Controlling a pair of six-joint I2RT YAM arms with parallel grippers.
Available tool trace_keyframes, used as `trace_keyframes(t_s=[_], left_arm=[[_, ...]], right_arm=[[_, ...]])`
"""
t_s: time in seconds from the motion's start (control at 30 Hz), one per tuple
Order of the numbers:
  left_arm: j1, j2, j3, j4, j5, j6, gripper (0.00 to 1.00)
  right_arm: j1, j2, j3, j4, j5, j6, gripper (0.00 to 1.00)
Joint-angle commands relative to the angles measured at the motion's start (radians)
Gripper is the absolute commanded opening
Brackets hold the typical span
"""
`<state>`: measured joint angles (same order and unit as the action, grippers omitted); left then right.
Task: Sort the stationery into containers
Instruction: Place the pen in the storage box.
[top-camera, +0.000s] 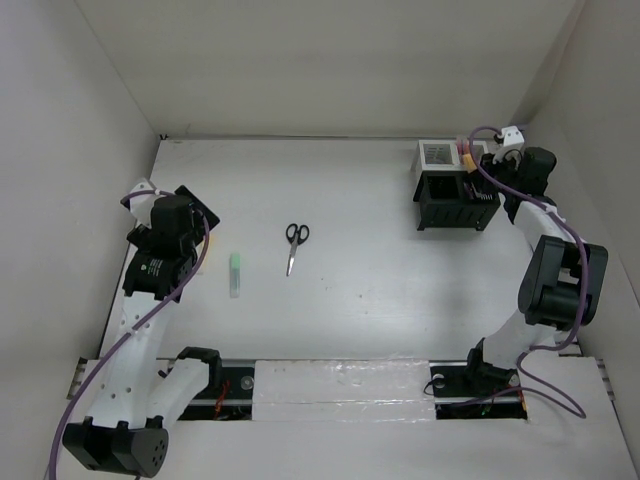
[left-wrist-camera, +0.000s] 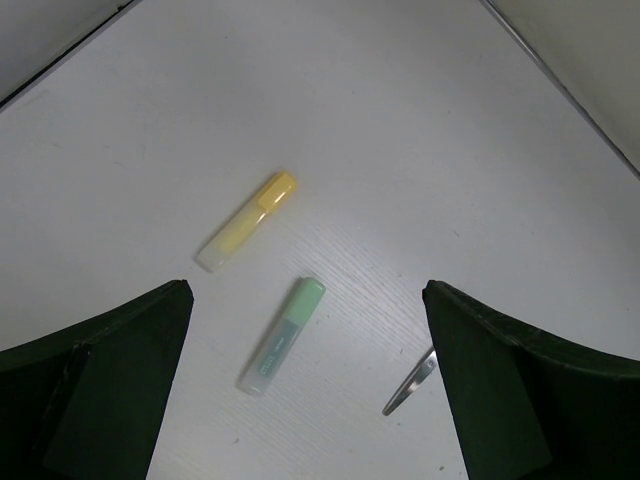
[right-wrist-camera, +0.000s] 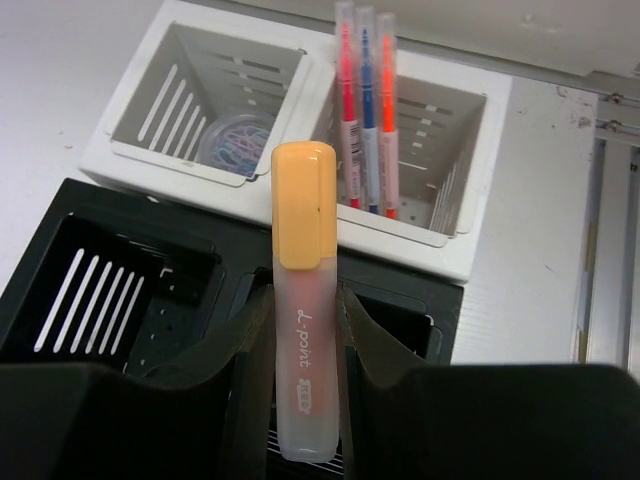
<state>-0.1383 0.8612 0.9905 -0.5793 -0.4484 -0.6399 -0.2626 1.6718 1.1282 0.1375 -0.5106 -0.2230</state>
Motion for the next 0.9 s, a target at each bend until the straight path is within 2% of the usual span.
trace_keyframes(t_s=[0.0,0.07,0.2,0.33,0.53,0.77,0.87], left_arm=[[-0.003,-0.001,-0.003,0.032,0.002,0.017,1.0],[-0.003,0.01,-0.003,0.032,0.002,0.017,1.0],[-0.003,0.03,-0.003,0.032,0.011,0.017,1.0],[-0.003,0.03,-0.003,0.032,0.011,0.017,1.0],[-0.003,0.041,-0.003,0.032,0.011,0.017,1.0],[-0.003,0.041,0.007,0.032,0.011,0.026,1.0],[-0.003,0.041,0.007,0.032,0.011,0.026,1.0]], right_arm=[[-0.009,-0.014,-0.002,0.065,0.026,0.022,0.0],[-0.009,-0.014,-0.002,0.065,0.026,0.022,0.0],[-0.009,-0.024,-0.002,0.065,0.023,0.022,0.06],[-0.009,-0.015,-0.002,0.065,0.012,0.022,0.22],[-0.009,-0.004,-0.002,0.065,0.003,0.034,0.25],[-0.009,-0.033,-0.031,0.065,0.023,0.043,0.38],[-0.009,-0.052,-0.031,0.065,0.034,0.043,0.38]])
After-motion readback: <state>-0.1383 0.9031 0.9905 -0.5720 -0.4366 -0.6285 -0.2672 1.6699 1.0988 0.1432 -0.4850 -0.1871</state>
